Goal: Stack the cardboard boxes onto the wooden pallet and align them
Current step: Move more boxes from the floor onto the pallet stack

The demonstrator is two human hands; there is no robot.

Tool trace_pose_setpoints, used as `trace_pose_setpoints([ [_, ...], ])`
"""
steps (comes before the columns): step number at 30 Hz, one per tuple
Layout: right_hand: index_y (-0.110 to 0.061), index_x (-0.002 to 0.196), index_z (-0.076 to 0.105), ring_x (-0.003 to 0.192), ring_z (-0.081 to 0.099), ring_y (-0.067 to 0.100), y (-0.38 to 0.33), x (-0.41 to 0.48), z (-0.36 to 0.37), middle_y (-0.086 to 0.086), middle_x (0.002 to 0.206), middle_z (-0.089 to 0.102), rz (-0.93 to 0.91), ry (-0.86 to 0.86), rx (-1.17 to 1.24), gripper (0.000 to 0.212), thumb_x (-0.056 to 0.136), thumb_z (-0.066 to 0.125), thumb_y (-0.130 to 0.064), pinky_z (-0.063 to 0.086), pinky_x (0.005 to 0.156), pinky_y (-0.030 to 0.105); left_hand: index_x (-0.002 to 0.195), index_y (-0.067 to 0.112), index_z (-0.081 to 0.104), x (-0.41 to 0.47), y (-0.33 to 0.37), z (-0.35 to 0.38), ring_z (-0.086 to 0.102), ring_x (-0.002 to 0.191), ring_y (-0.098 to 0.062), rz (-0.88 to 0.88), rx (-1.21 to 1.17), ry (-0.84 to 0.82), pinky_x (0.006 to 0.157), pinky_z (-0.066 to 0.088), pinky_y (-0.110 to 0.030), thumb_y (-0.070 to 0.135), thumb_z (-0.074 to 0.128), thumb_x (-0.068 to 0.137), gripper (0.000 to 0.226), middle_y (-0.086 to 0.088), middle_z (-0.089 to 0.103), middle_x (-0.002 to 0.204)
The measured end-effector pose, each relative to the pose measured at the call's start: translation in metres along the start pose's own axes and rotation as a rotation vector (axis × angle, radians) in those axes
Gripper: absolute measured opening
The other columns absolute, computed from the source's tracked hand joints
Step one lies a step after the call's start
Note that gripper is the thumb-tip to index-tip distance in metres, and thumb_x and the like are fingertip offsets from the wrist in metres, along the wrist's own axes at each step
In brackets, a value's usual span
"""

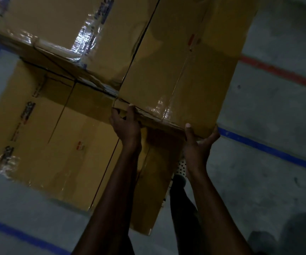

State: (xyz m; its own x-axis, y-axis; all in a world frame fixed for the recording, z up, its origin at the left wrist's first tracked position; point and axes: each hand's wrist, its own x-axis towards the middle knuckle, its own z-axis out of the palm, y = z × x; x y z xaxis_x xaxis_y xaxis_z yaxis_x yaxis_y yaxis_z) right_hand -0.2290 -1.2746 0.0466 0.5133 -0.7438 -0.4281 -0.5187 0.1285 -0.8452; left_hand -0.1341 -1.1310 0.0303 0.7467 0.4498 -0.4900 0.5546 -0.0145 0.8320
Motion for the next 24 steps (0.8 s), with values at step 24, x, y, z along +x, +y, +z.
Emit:
trace_pose_setpoints([
  [24,-0.024,0.156,0.013,0.119,0.049,0.016,-0.017,0.061,0.035,0.010,0.149,0.037,-0.001,0.042,0.084,0.087,0.092,0.073,-0.025,0.047,0.091,0.020,0.135,0.018,0.054,0.114,-0.041,0.069,0.064,0.119,-0.037,-0.028,0.141,-0.218,0.095,0.055,-0.059,0.091,0.073,0.038,0.123,-0.018,0.063,0.133],
])
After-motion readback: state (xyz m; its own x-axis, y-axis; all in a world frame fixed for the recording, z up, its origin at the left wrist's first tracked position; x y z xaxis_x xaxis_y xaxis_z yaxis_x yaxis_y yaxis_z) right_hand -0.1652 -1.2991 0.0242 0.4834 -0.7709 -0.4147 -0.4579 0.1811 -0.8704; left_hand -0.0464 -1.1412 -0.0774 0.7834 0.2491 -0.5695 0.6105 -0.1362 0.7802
